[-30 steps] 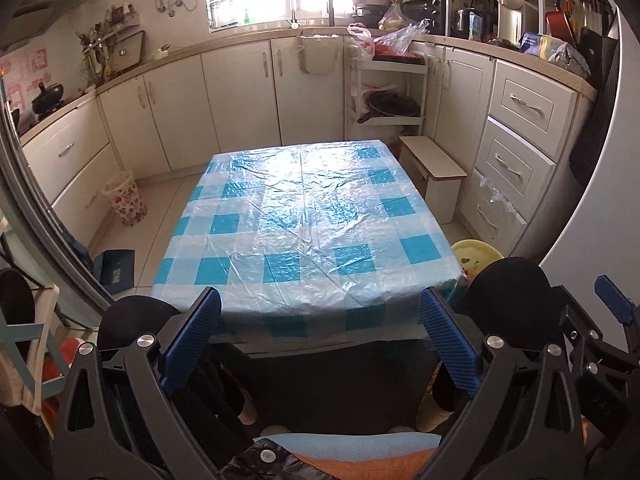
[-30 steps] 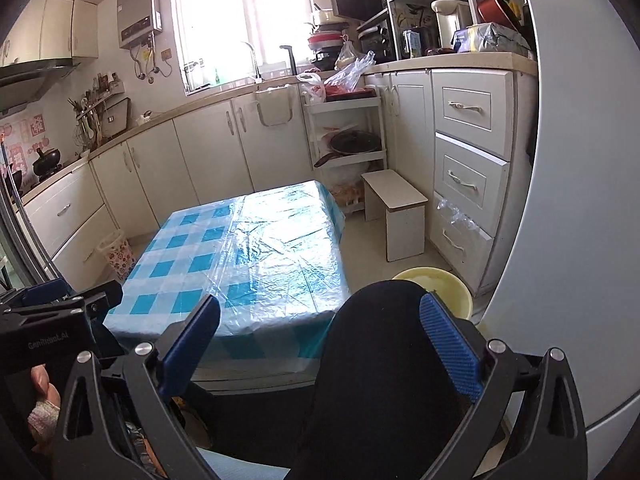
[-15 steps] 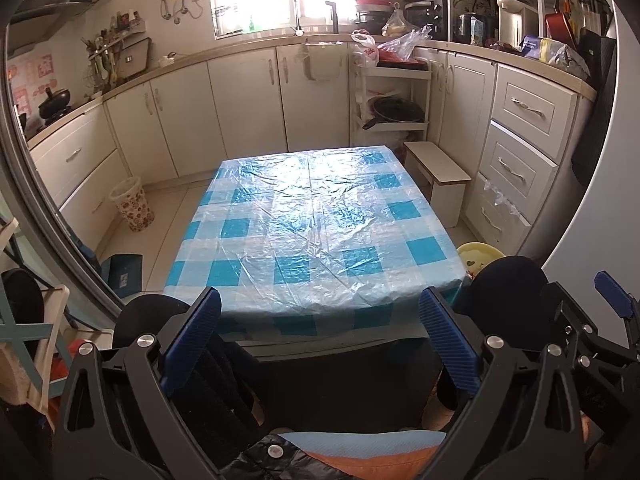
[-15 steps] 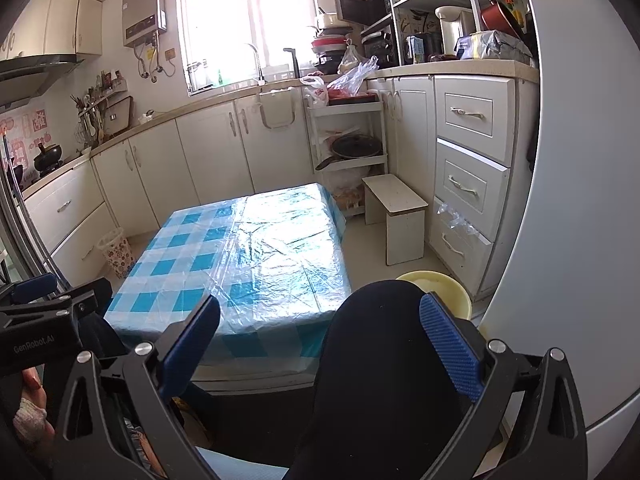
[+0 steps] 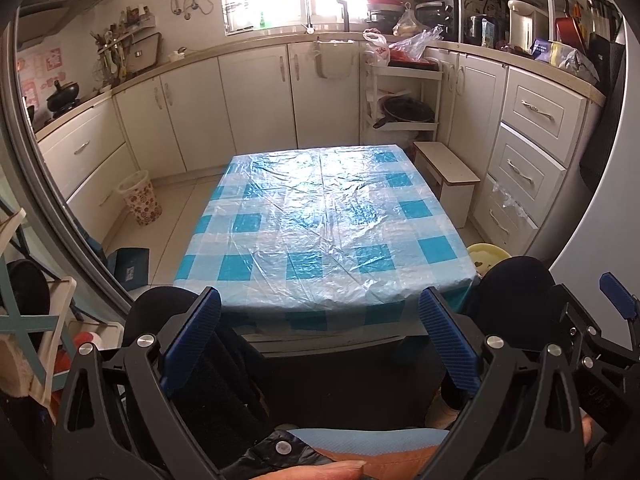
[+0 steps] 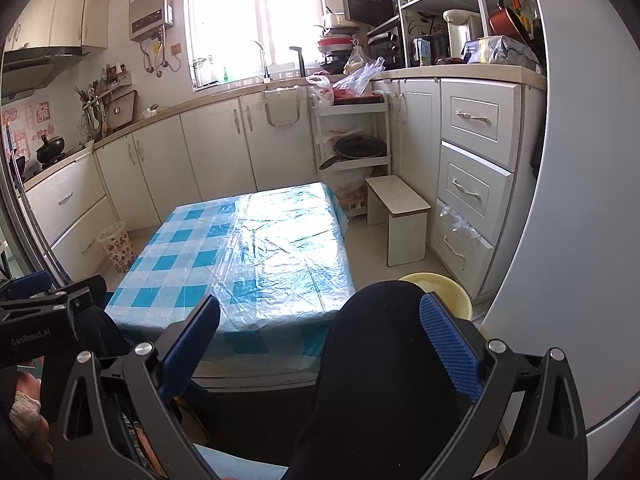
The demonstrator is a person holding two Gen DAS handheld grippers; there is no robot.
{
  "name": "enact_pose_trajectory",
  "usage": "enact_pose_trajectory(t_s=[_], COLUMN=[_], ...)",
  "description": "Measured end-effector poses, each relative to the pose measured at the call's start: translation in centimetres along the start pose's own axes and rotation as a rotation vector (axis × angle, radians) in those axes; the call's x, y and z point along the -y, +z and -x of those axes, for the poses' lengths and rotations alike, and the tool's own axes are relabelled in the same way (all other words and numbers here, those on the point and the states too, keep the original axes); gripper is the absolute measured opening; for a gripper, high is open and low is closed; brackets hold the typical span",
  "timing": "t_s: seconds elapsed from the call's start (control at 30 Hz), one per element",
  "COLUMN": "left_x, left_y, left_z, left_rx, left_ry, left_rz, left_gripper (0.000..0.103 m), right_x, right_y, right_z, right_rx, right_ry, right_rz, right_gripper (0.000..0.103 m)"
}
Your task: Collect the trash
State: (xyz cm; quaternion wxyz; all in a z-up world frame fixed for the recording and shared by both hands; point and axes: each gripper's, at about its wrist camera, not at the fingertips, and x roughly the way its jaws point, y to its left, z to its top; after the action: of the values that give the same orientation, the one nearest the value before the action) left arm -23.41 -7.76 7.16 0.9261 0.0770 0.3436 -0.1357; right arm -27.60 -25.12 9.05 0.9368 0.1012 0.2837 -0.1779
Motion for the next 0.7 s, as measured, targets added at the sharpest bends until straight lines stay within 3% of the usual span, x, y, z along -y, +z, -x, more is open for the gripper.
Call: enact_pose_trajectory(t_s=[0.7], left_x=[-0.73], left_y=[-0.32], left_z=[-0.01], left_rx=[0.008], left_ry=[0.018], left_rz=[0.005], left_gripper=[0.095], right_x=[-0.46], right_y=[-0.31], right_z=[-0.49], right_rx=[-0.025], right_ry=[0.013], right_rz=[0.022], right_gripper=[0.096])
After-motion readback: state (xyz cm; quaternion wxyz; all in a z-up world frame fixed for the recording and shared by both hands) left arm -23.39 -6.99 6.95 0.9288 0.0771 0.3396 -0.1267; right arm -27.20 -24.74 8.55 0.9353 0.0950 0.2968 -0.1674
